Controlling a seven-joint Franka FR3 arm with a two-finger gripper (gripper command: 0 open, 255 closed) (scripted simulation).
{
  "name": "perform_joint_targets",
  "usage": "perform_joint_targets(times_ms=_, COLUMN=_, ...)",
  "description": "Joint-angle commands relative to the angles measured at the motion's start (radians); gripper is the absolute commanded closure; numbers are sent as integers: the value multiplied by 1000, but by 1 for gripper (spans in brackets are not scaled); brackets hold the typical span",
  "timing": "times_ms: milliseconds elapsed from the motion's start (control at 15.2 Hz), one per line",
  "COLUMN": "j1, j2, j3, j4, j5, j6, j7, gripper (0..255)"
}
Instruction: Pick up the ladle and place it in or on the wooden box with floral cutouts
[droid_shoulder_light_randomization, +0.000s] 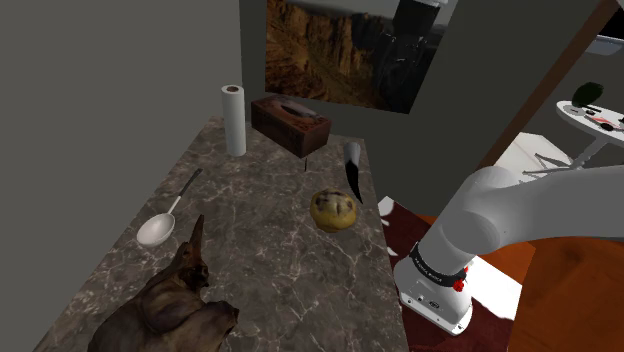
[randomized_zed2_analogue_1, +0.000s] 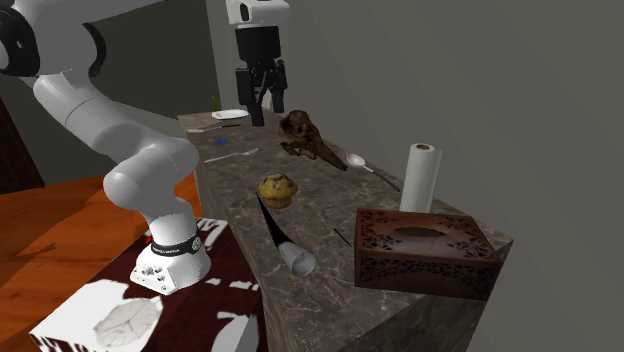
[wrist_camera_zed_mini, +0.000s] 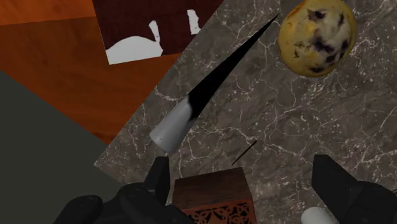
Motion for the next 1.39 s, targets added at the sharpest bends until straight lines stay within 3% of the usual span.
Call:
perform_joint_targets(times_ms=0, j1=0, j2=0, j3=0, j4=0, j5=0, j6=0, j7=0, gripper=0)
perform_joint_targets(times_ms=660, j1=11, j2=63, j3=223, j4=-125, j5=159, j6=200, j7=333, gripper=0)
perform_joint_targets(times_ms=1320, j1=-5, j2=294, j3=457, j4=-95, j5=252, j6=435, j7=660, gripper=0)
